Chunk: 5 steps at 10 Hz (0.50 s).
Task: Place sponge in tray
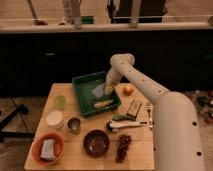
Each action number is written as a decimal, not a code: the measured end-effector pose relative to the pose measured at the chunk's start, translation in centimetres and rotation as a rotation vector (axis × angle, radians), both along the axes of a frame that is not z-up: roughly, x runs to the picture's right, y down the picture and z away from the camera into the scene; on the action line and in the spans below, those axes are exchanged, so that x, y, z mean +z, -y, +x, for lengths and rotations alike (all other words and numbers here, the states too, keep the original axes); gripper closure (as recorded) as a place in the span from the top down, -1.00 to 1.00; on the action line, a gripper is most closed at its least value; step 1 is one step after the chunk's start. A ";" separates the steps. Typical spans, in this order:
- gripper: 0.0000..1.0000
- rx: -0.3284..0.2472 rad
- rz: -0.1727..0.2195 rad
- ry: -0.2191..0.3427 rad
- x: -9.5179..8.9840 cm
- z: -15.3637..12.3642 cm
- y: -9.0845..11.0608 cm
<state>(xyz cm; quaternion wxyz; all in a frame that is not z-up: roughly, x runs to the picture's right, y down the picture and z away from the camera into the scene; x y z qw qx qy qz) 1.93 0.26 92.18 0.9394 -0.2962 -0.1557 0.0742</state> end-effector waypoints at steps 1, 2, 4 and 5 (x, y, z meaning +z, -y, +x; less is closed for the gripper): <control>0.60 -0.001 -0.001 0.008 -0.1 0.0 -0.1; 0.60 -0.001 -0.001 0.012 -0.1 0.0 -0.1; 0.60 -0.004 -0.002 0.020 -0.2 0.0 -0.2; 0.60 -0.005 -0.004 0.023 -0.2 0.0 -0.2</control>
